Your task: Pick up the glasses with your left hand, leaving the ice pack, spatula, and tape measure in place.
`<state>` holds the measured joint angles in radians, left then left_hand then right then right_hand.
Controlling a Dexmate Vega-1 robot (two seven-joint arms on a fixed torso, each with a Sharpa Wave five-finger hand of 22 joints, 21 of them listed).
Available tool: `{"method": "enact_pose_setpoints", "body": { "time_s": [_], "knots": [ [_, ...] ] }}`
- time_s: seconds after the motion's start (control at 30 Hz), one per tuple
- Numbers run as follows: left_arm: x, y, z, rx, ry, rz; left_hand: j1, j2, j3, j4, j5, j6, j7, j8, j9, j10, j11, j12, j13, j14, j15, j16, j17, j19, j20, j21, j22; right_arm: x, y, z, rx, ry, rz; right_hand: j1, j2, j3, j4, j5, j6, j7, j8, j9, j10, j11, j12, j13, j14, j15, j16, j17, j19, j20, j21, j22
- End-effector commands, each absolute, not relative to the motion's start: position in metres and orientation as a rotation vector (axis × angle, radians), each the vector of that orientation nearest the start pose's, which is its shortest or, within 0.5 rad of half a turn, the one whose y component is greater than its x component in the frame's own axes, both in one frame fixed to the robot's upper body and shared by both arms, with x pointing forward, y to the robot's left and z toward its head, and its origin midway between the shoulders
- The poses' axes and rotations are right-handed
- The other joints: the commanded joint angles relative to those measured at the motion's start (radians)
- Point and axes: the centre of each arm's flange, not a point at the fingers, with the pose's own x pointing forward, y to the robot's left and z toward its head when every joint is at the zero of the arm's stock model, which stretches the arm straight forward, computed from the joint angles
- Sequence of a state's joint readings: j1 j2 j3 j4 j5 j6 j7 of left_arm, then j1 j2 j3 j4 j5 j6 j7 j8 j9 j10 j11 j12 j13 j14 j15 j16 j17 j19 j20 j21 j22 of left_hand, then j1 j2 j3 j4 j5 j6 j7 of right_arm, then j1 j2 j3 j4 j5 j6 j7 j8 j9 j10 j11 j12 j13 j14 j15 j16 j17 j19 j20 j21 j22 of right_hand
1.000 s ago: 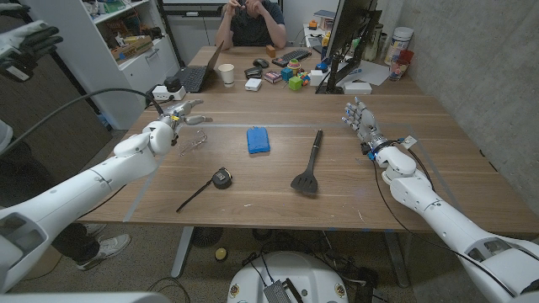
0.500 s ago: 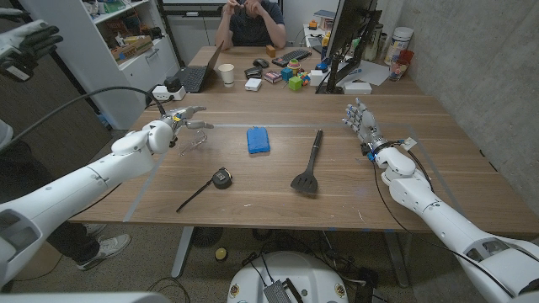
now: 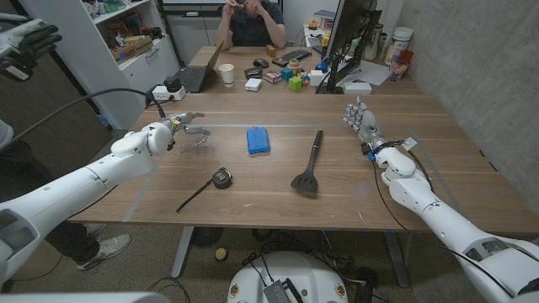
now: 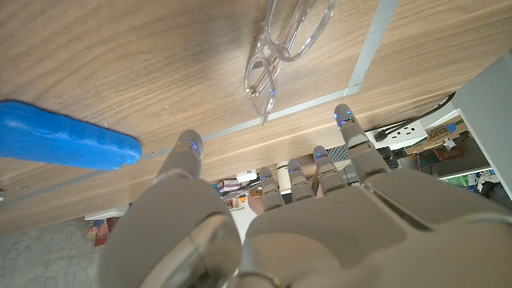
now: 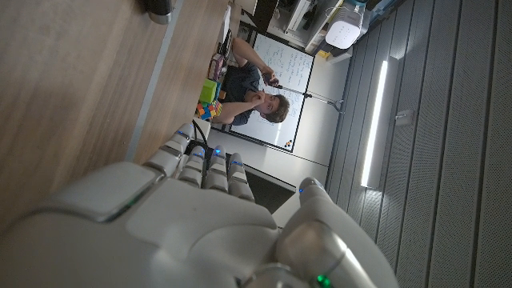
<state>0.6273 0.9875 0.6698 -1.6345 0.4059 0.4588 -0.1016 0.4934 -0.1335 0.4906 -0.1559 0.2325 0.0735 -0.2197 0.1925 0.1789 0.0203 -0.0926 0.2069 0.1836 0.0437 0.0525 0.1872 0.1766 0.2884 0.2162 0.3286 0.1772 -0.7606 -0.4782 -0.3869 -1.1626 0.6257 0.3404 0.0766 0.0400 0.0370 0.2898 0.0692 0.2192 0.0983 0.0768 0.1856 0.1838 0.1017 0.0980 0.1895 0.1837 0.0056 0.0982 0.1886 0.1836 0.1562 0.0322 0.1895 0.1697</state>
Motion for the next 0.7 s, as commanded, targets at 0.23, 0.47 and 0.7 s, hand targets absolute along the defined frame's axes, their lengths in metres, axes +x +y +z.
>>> {"method": "enact_pose_setpoints", "body": {
  "time_s": [0.23, 0.47, 0.7],
  "knots": [
    [0.642, 0.379, 0.033, 1.508, -0.11, 0.216, 0.047, 0.023, 0.001, -0.002, 0.011, 0.015, -0.001, 0.002, 0.005, 0.019, 0.004, 0.007, 0.003, 0.019, -0.008, 0.007, 0.003, 0.007, -0.003, -0.009, 0.001, 0.671, -0.299, -0.017, 0.008, -0.624, 0.196, -0.01, 0.005, -0.006, 0.001, 0.01, 0.002, -0.001, 0.006, 0.001, -0.002, 0.013, 0.004, 0.005, 0.004, 0.004, 0.007, 0.003, 0.004, 0.005, 0.009, 0.005],
    [0.647, 0.376, 0.032, 1.52, -0.104, 0.21, 0.082, 0.056, 0.005, 0.005, 0.018, 0.033, -0.001, 0.006, 0.006, 0.034, 0.015, 0.01, 0.004, 0.033, -0.007, 0.009, 0.004, 0.019, -0.004, -0.016, 0.002, 0.671, -0.299, -0.016, 0.002, -0.63, 0.194, -0.01, 0.003, -0.008, 0.002, 0.012, 0.002, -0.001, 0.006, 0.001, -0.002, 0.012, 0.004, 0.005, 0.005, 0.003, 0.007, 0.003, 0.005, 0.005, 0.009, 0.005],
    [0.653, 0.371, 0.032, 1.539, -0.088, 0.185, 0.1, 0.074, 0.0, 0.009, 0.022, 0.042, 0.0, 0.005, 0.006, 0.034, 0.018, 0.008, 0.005, 0.031, -0.012, 0.006, 0.005, 0.025, -0.004, -0.023, 0.003, 0.671, -0.298, -0.01, -0.006, -0.653, 0.197, -0.01, 0.001, -0.011, 0.003, 0.014, 0.002, -0.004, 0.006, 0.001, -0.006, 0.009, 0.003, 0.005, 0.008, 0.003, 0.007, 0.003, 0.008, 0.004, 0.009, 0.005]
  ]
}}
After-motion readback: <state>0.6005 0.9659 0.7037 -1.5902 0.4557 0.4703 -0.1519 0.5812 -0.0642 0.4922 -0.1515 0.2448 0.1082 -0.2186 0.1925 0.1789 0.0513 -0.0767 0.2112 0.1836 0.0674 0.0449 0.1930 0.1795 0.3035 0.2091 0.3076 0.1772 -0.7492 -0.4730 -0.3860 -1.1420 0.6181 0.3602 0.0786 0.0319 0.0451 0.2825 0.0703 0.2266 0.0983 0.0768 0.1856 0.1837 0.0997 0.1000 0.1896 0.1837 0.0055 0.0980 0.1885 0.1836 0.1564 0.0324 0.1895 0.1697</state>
